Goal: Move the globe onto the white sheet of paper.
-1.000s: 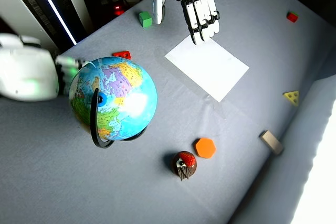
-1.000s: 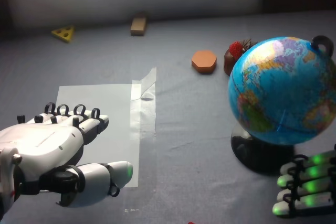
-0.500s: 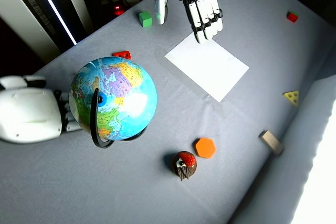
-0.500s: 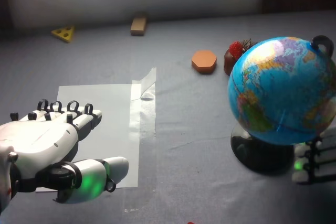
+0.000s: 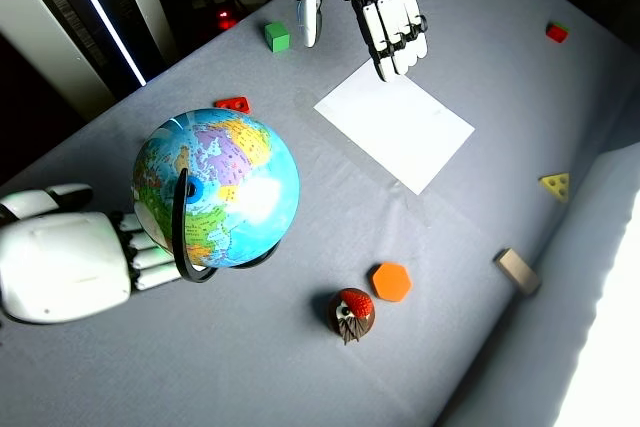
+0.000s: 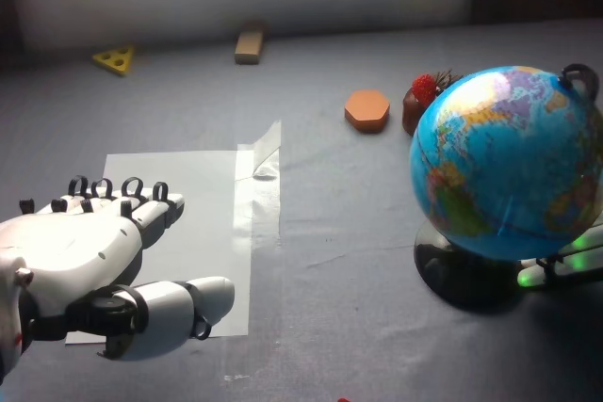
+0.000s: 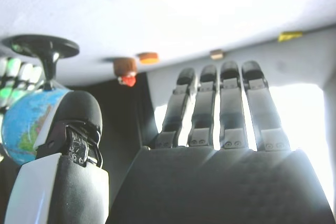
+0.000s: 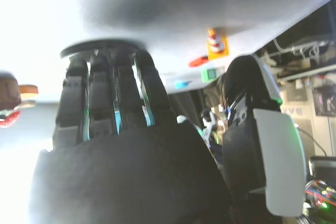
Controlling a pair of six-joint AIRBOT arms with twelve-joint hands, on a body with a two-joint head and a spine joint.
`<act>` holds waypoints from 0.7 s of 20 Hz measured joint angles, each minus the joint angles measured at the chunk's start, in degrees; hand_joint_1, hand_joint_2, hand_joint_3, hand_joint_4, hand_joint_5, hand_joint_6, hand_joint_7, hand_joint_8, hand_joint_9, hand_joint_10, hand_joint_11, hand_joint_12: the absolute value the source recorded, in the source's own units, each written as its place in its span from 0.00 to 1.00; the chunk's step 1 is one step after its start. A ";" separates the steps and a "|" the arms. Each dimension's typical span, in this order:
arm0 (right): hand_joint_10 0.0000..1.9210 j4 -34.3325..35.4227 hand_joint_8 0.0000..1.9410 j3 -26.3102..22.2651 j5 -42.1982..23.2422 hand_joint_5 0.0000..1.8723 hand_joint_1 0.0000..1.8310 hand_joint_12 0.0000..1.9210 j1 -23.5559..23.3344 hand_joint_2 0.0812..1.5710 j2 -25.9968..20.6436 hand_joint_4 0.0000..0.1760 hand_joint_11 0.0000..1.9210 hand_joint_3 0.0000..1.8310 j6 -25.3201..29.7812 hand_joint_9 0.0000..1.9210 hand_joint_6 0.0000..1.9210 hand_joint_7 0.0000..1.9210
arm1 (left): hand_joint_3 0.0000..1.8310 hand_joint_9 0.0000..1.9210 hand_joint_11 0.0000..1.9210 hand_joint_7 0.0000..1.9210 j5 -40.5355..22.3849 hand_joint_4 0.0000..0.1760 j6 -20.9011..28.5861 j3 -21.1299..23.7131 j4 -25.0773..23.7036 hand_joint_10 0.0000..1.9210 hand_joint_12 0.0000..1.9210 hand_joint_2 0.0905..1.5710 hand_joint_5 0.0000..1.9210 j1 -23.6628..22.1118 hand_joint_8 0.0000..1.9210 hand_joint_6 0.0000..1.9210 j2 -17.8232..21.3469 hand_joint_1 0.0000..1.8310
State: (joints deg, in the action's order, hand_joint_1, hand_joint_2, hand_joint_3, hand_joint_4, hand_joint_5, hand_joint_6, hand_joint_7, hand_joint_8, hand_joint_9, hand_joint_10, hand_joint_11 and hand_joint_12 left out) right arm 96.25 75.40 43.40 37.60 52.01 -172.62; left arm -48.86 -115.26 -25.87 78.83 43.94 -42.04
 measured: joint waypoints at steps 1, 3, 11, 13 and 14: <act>0.01 -0.44 0.00 0.22 0.13 0.04 0.00 0.00 -0.48 0.72 0.13 0.00 0.00 0.00 0.04 0.03 0.00 0.06 | 0.00 0.02 0.00 0.01 -0.04 0.00 0.04 -0.02 0.26 0.00 0.02 0.74 0.03 -0.22 0.00 0.00 0.00 0.00; 0.01 -0.42 0.00 0.24 0.42 0.04 0.00 0.00 -1.20 0.72 0.17 0.00 0.00 0.00 0.07 0.03 0.00 0.06 | 0.00 0.02 0.00 0.01 0.04 0.00 0.00 0.00 0.04 0.00 0.02 0.74 0.03 -0.35 0.00 0.00 0.00 0.00; 0.01 -1.95 0.00 -0.07 -3.69 0.05 0.00 0.00 -3.91 0.72 2.58 0.00 0.00 0.00 0.02 0.03 0.01 0.06 | 0.00 0.02 0.00 0.01 -0.04 0.00 0.04 -0.02 1.14 0.00 0.03 0.74 0.03 -1.46 0.00 0.00 0.00 0.00; 0.01 -2.01 0.00 -0.55 -4.48 0.05 0.00 0.00 -3.91 0.72 2.64 0.00 0.00 0.00 0.04 0.03 0.01 0.06 | 0.00 0.02 0.00 0.01 -0.04 0.00 0.02 -0.02 1.14 0.00 0.03 0.74 0.03 -1.46 0.00 0.00 0.00 0.00; 0.01 -2.01 0.00 -0.79 -4.87 0.05 0.00 0.00 -3.93 0.72 2.64 0.00 0.00 0.00 0.04 0.03 0.01 0.06 | 0.00 0.02 0.00 0.01 -0.04 0.00 0.02 -0.02 1.11 0.00 0.03 0.74 0.02 -1.46 0.00 0.00 0.00 0.00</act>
State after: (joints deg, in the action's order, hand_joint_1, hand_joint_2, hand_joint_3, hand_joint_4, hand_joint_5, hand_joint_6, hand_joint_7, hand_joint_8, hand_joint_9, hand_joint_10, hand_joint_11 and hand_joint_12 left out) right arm 94.24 74.61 38.52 33.67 54.65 -172.57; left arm -48.90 -115.24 -25.89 79.94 42.48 -42.04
